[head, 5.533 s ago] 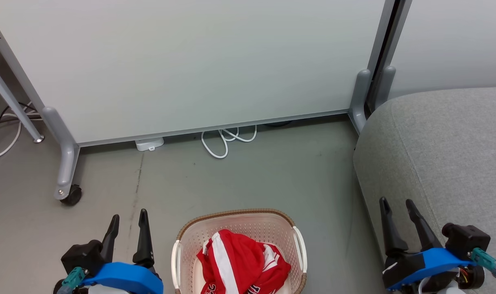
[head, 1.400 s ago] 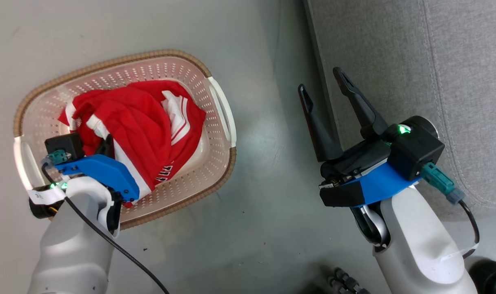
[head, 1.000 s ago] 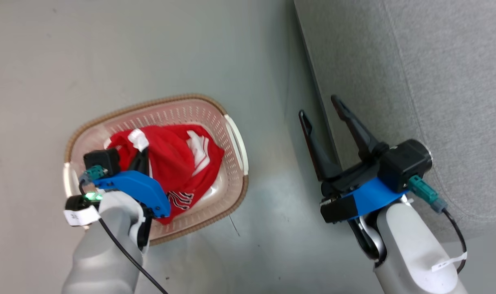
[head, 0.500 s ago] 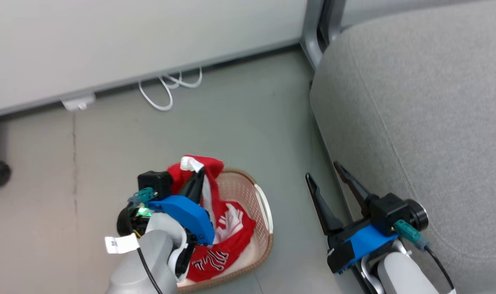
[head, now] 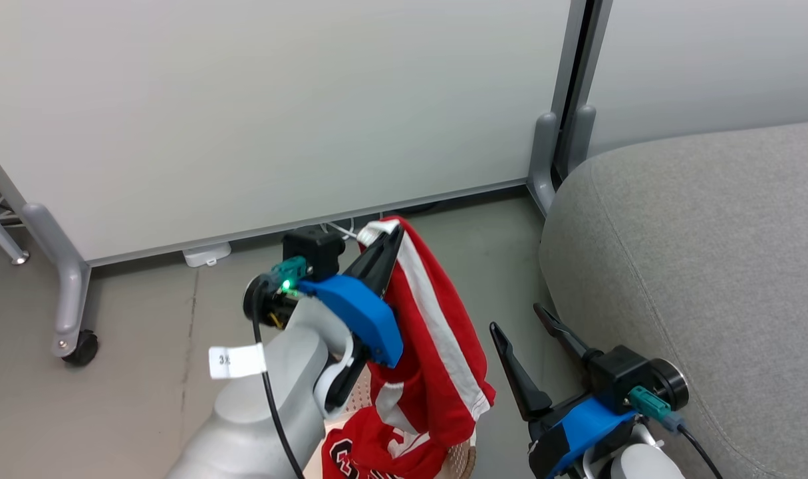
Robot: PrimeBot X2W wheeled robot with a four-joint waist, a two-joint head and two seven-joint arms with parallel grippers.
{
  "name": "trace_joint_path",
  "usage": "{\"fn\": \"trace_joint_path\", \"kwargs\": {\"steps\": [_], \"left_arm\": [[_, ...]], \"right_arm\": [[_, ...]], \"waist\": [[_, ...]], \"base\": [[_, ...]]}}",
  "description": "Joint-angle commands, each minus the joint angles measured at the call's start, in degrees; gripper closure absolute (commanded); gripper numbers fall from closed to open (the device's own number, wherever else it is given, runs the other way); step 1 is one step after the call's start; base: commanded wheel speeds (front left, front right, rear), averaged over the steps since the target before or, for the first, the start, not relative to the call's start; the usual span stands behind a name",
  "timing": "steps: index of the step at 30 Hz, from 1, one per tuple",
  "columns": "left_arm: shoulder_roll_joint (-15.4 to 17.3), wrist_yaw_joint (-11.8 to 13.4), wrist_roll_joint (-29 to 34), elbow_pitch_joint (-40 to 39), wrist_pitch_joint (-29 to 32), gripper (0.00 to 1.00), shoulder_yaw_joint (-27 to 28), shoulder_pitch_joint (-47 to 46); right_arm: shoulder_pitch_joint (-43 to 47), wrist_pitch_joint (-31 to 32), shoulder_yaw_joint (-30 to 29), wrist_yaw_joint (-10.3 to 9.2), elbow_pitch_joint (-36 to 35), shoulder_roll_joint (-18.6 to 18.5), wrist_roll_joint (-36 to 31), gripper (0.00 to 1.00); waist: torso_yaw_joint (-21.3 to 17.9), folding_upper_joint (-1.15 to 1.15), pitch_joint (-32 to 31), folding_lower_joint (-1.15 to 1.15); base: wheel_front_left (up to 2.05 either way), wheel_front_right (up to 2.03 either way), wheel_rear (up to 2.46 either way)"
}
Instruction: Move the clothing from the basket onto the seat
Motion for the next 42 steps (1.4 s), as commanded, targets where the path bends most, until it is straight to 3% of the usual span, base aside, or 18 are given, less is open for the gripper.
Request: {"fn": "trace_joint_path", "kwargs": {"steps": [1,20,26,34,42], "left_arm": [[0.00,-0.44,-0.57,-0.43,0.09,1.00,-0.83,-1.78],[0.00,0.92,-7.15,0.21,-1.33,1.00,-9.32,-8.75],[0.01,1.26,-9.01,-0.38,-1.76,1.00,-11.81,-9.86],[0.01,1.98,-11.75,-1.83,-2.63,1.00,-14.63,-10.88],[0.00,2.48,-13.24,-2.12,-3.04,1.00,-17.33,-11.74]], "right_arm": [[1.15,0.28,0.19,0.01,-0.21,-0.16,0.37,0.00],[-0.82,2.14,1.50,0.01,-0.12,-0.16,0.49,0.00],[-5.49,2.88,3.28,0.01,3.73,-0.16,1.71,0.00],[-13.11,3.28,7.69,0.01,12.00,-0.15,10.87,0.00],[-20.08,2.20,12.39,0.01,20.00,-0.16,12.86,0.00]], "waist": [[0.43,-0.01,-0.85,0.02],[0.41,-0.01,-1.01,0.02],[0.92,-0.01,-0.19,0.02],[2.09,-0.01,0.47,0.02],[2.90,-0.01,0.74,0.02]], "base": [[0.00,0.00,0.00],[0.00,0.00,0.00],[0.00,0.00,0.00],[0.00,0.00,0.00],[0.00,0.00,0.00]]}}
